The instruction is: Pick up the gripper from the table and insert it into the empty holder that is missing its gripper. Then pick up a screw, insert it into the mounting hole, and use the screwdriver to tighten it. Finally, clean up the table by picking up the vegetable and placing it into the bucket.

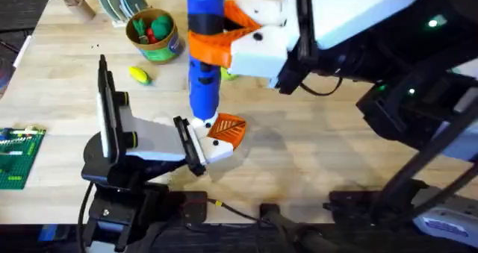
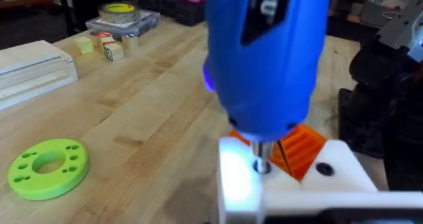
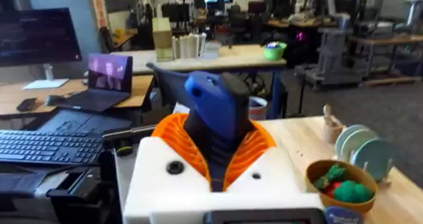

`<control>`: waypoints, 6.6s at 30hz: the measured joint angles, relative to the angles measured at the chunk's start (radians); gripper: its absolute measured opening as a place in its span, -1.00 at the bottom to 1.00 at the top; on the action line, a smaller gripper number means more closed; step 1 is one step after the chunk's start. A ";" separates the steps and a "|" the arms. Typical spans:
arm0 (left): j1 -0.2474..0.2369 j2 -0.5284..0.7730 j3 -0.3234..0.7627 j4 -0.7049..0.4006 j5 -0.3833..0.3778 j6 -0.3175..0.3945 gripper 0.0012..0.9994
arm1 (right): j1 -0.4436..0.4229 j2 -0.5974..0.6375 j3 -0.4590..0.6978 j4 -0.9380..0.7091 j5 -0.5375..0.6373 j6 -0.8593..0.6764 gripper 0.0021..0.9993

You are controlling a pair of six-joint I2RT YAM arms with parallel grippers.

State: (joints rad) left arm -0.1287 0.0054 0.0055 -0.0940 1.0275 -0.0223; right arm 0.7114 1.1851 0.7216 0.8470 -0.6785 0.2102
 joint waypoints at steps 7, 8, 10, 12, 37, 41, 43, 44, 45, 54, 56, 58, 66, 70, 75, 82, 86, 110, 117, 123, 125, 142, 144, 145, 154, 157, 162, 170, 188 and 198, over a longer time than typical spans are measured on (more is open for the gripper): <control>0.000 0.000 0.000 0.000 0.000 0.000 -1.00 | -0.023 0.000 0.000 0.026 0.000 0.008 -0.86; 0.000 0.000 0.000 0.000 0.000 0.000 -1.00 | -0.023 0.000 0.000 0.027 0.000 0.015 -0.86; 0.000 0.000 0.000 0.000 0.000 0.000 -1.00 | -0.023 0.000 0.000 0.018 0.000 0.024 -0.86; 0.000 0.000 0.000 0.000 0.000 0.000 -1.00 | -0.023 0.000 0.000 0.009 -0.001 0.029 -0.86; 0.000 0.000 0.000 0.000 0.001 0.000 -1.00 | -0.005 0.000 0.000 -0.047 0.000 0.033 -0.87; 0.000 0.000 0.000 -0.001 0.004 -0.001 -1.00 | -0.008 -0.011 0.001 -0.098 0.021 0.033 -0.87; 0.000 0.000 0.000 0.000 0.003 0.000 -1.00 | -0.008 -0.015 0.001 -0.086 0.022 0.033 -0.87; 0.000 0.000 0.000 0.000 0.003 0.000 -1.00 | -0.008 -0.014 0.001 -0.066 0.017 0.033 -0.87; 0.000 0.000 0.000 0.000 0.001 0.000 -1.00 | -0.009 -0.009 -0.002 -0.013 0.011 0.033 -0.87; 0.000 0.000 0.000 0.000 0.001 0.000 -1.00 | -0.093 -0.022 -0.003 0.260 0.000 0.048 -0.87; 0.000 0.000 0.000 0.000 0.001 0.000 -1.00 | -0.116 -0.021 -0.003 0.201 0.000 0.026 -0.87; 0.000 0.000 0.000 0.000 0.001 0.000 -1.00 | -0.146 -0.022 -0.003 0.107 -0.003 -0.034 -0.87; 0.000 0.000 0.000 0.000 0.001 0.000 -1.00 | -0.339 -0.003 -0.003 -0.333 0.169 -0.477 -0.88; 0.000 0.000 0.000 0.000 0.001 0.000 -1.00 | -0.403 0.014 -0.003 -0.458 0.313 -0.721 -0.88; 0.000 0.000 0.000 0.000 0.001 0.000 -1.00 | -0.417 0.093 -0.003 -0.586 0.497 -1.061 -0.88; 0.000 0.000 0.000 0.000 0.001 0.000 -1.00 | -0.417 0.264 -0.003 -0.612 0.638 -1.394 -0.88; 0.000 0.000 0.000 0.000 0.001 0.000 -1.00 | -0.405 0.330 -0.003 -0.628 0.664 -1.468 -0.88; 0.000 0.000 0.000 0.000 0.001 0.000 -1.00 | -0.336 0.422 0.056 -0.759 0.735 -1.464 0.98; 0.000 0.000 0.000 0.000 0.001 0.000 -1.00 | -0.314 0.347 0.032 -0.805 0.708 -1.063 0.99; 0.000 0.000 0.000 0.000 0.001 0.005 -0.68 | -0.315 0.207 0.032 -0.801 0.699 -0.827 0.99; 0.000 0.000 0.000 0.000 0.001 0.006 -0.33 | -0.315 0.164 0.032 -0.801 0.697 -0.758 0.99; 0.000 0.000 0.000 0.000 0.000 0.012 -0.97 | -0.315 0.054 0.032 -0.803 0.684 -0.334 0.99; 0.000 0.000 0.000 0.000 0.000 0.013 -0.46 | -0.315 0.054 0.032 -0.803 0.684 -0.297 0.99; 0.000 0.000 0.000 0.000 0.000 0.014 -0.15 | -0.315 0.054 0.032 -0.803 0.684 -0.281 0.99; 0.000 0.000 0.000 0.000 0.000 0.010 0.98 | -0.315 0.054 0.032 -0.803 0.684 -0.220 0.99; 0.000 0.000 0.000 0.000 0.000 0.011 0.99 | -0.315 0.054 0.032 -0.807 0.684 -0.213 0.99; 0.000 0.000 0.000 0.002 0.000 0.010 0.99 | -0.315 0.054 0.032 -0.829 0.684 -0.202 0.99; 0.000 0.000 0.018 -0.005 -0.137 -0.079 0.99 | -0.315 0.054 0.032 -0.829 0.684 -0.198 0.99; 0.000 0.113 0.568 -0.547 -0.684 -0.098 0.99 | -0.315 0.054 0.032 -0.829 0.684 -0.194 0.99; 0.000 0.384 0.894 -0.798 -0.898 -0.035 0.99 | -0.315 0.054 0.032 -0.829 0.684 -0.194 0.99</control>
State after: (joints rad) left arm -0.1287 0.3890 0.8998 -0.8924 0.1300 -0.0577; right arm 0.3965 1.2392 0.7536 0.0185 0.0059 0.0158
